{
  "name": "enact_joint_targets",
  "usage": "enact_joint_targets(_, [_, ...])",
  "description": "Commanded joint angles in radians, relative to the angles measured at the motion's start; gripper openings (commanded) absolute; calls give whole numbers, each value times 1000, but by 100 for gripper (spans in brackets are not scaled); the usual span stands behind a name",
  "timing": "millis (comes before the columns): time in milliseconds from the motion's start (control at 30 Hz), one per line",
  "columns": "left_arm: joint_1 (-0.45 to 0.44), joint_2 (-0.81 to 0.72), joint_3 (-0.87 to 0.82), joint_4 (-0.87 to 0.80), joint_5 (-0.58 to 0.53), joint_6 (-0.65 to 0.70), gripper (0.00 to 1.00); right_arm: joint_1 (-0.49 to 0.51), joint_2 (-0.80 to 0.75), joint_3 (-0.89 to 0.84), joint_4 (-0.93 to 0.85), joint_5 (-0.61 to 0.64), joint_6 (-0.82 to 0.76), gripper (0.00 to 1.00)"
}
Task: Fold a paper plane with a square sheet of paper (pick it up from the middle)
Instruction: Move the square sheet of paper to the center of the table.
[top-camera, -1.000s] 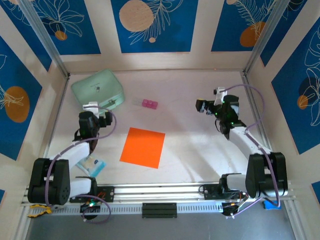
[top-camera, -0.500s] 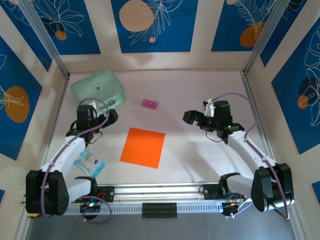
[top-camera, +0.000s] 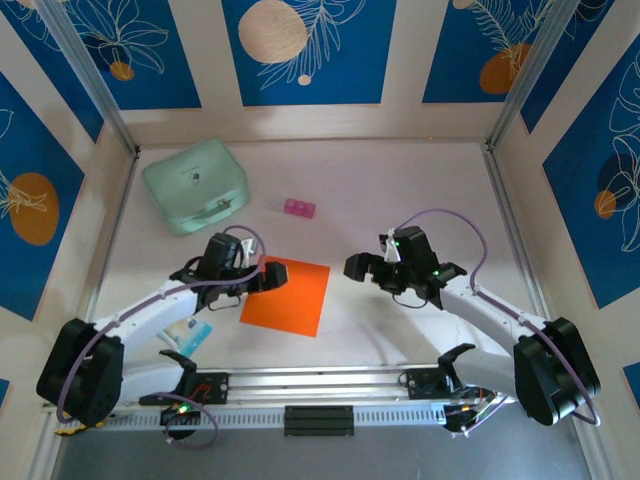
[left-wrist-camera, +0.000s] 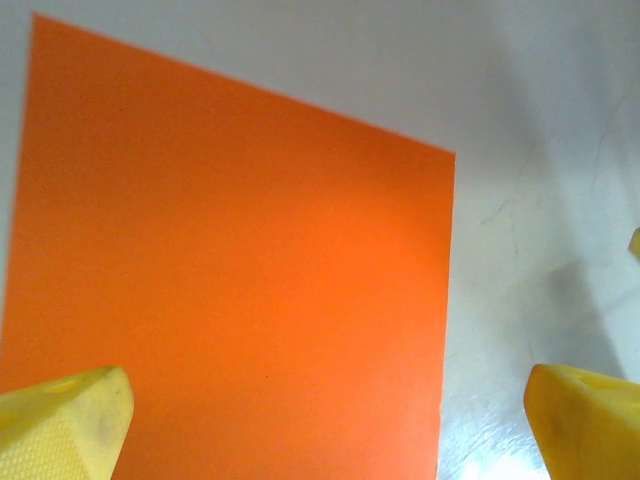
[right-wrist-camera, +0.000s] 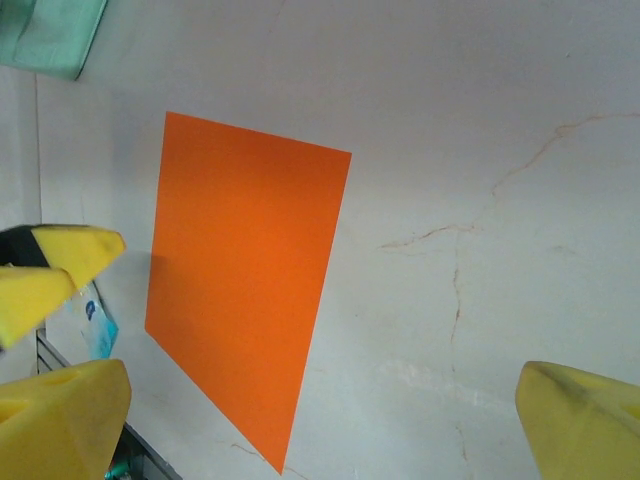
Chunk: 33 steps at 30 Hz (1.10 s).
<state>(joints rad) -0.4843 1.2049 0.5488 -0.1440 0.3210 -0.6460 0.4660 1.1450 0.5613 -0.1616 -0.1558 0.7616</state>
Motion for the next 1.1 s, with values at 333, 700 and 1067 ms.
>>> enact_joint_targets(333, [-127, 204, 93, -85, -68, 2, 98, 20, -21, -43, 8, 83, 88, 99])
enact_joint_targets(700, [-171, 319, 62, 77, -29, -323, 95, 16, -77, -107, -47, 157, 166, 99])
enact_joint_targets(1067, [-239, 244, 158, -4, -191, -350, 96, -3, -136, -131, -65, 158, 172, 99])
